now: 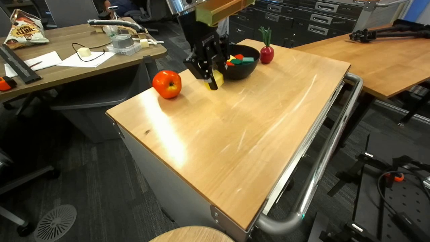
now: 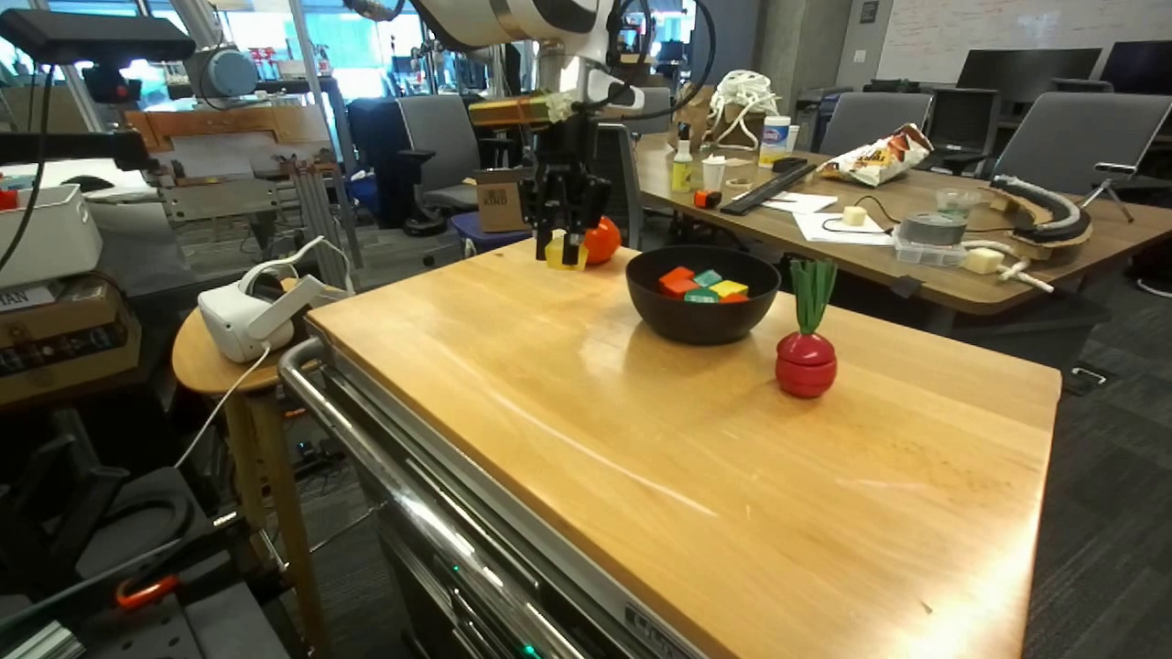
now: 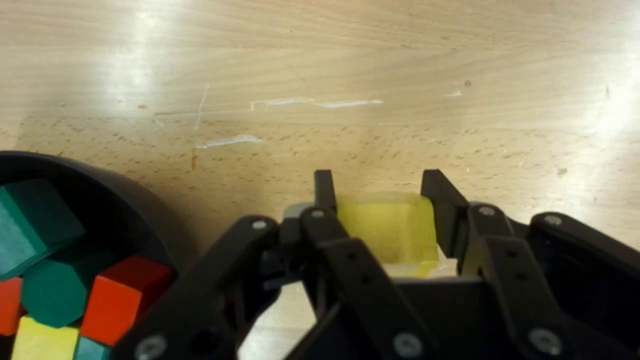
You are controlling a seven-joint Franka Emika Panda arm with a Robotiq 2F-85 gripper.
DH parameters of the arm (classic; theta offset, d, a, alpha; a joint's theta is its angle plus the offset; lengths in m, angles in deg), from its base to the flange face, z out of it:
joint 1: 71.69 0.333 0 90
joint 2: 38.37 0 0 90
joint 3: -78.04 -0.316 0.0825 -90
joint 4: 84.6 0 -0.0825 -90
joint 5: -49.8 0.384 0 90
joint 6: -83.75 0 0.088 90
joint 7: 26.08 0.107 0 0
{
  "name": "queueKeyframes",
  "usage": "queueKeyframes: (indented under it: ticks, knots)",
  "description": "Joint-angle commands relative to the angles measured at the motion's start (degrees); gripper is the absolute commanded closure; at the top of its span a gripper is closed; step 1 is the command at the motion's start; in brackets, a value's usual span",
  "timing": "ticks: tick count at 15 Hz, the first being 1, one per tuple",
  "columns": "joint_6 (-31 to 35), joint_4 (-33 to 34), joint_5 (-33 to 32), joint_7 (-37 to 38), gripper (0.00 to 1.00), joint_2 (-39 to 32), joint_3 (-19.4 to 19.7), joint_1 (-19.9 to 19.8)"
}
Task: Move the apple to the left, take the radish and blocks out of the black bowl
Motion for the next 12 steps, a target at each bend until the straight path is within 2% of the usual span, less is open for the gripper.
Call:
queueKeyframes:
  ticks: [1,7,8,9,12]
  knots:
    - [1.21,1.93,2.45,-0.93,0.79,-1.88,-0.84,0.03]
    - [4.24,0.20,4.21,-2.30,0.79,-1.01,-0.89,-0.61]
    - [3.89,0.12,4.16,-2.76,0.29,-0.87,-0.82,-0.83]
    - [3.93,-0.17,3.84,-3.03,0.28,-0.50,-0.64,-0.98]
    - [8.26,-3.44,0.92,0.28,0.08,3.87,1.51,-0.71]
